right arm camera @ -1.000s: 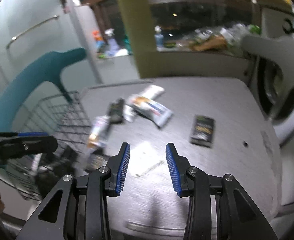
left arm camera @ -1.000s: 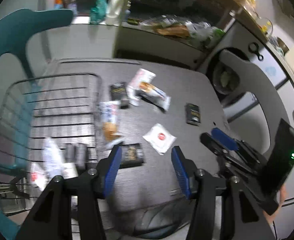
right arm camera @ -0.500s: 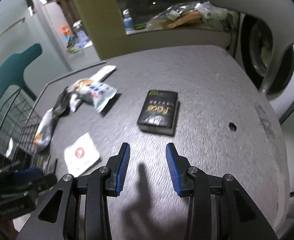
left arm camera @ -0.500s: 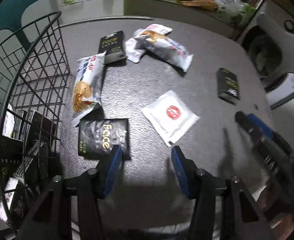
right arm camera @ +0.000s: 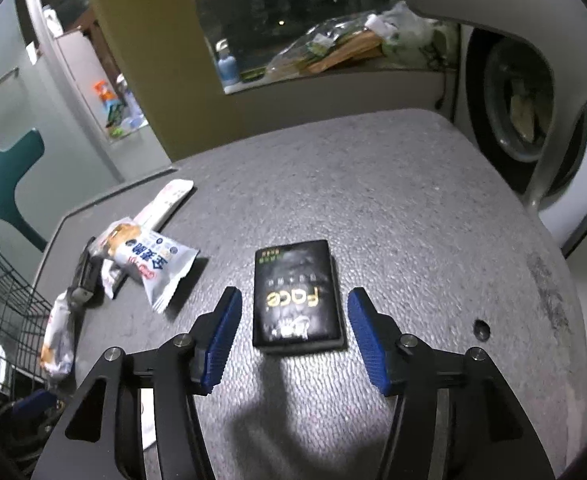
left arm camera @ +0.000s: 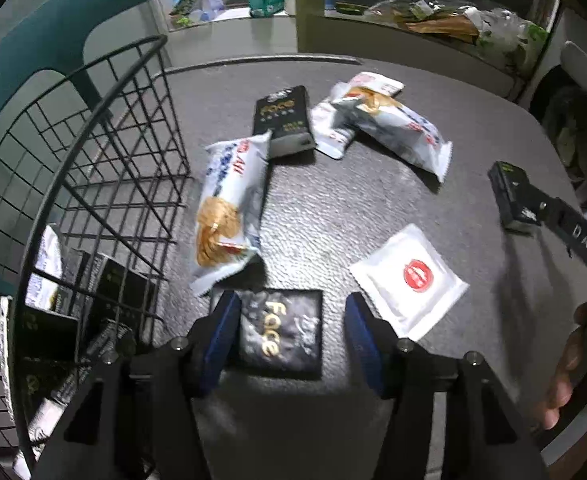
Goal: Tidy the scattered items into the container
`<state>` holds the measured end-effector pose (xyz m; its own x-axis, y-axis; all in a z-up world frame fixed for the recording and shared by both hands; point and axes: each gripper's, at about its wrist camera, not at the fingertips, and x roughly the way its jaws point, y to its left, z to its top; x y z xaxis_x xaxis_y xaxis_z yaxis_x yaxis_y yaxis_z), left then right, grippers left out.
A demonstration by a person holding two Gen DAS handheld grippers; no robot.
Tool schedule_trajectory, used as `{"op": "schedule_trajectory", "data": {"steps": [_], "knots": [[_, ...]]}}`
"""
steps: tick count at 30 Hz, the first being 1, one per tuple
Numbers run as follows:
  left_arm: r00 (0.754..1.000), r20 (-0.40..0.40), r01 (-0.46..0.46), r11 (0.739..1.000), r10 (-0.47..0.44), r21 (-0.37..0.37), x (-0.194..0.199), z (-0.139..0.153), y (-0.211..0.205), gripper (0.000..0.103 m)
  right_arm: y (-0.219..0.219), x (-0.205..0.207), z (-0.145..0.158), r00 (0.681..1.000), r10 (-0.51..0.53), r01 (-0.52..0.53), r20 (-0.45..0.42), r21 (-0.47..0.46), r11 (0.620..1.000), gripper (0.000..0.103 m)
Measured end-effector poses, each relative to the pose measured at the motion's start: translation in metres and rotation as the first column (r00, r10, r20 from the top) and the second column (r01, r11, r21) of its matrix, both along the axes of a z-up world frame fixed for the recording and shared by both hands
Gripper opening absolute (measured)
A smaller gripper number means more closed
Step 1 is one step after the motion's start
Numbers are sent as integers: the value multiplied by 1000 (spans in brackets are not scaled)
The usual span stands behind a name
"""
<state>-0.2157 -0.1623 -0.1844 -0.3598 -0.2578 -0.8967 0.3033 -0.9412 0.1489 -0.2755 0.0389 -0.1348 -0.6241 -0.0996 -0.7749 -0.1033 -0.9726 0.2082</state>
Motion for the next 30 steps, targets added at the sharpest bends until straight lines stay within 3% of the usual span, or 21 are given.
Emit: {"op": "schedule_trajectory", "data": {"steps": [8,10,12,16,25,30], "knots": [[1000,3,-2,998,2,-65,-5,-7,0,70,-14,-14,-12,999,21,-23,44,54,998,56],[1000,7,12,997,-12,-75,-6,-8,3,73,-14,-10,-12,998,35,-38,48,63,997,55],[1000,14,29,996,-28,-84,-7,-10,6,75,-13,-5,-12,998,44,-47,54,65,997,48],[999,17,44,995,-42,-91,-12,-13,9,75,-8,12,-11,996,65,-68,64,52,996,48],[991,19,133,990,-132,-49,-5,-14,38,75,3,66,7,994,84,-89,64,86,992,48],[977,6,215,976,-215,24,-3,-13,58,75,13,87,11,994,77,-84,76,93,992,48]]}}
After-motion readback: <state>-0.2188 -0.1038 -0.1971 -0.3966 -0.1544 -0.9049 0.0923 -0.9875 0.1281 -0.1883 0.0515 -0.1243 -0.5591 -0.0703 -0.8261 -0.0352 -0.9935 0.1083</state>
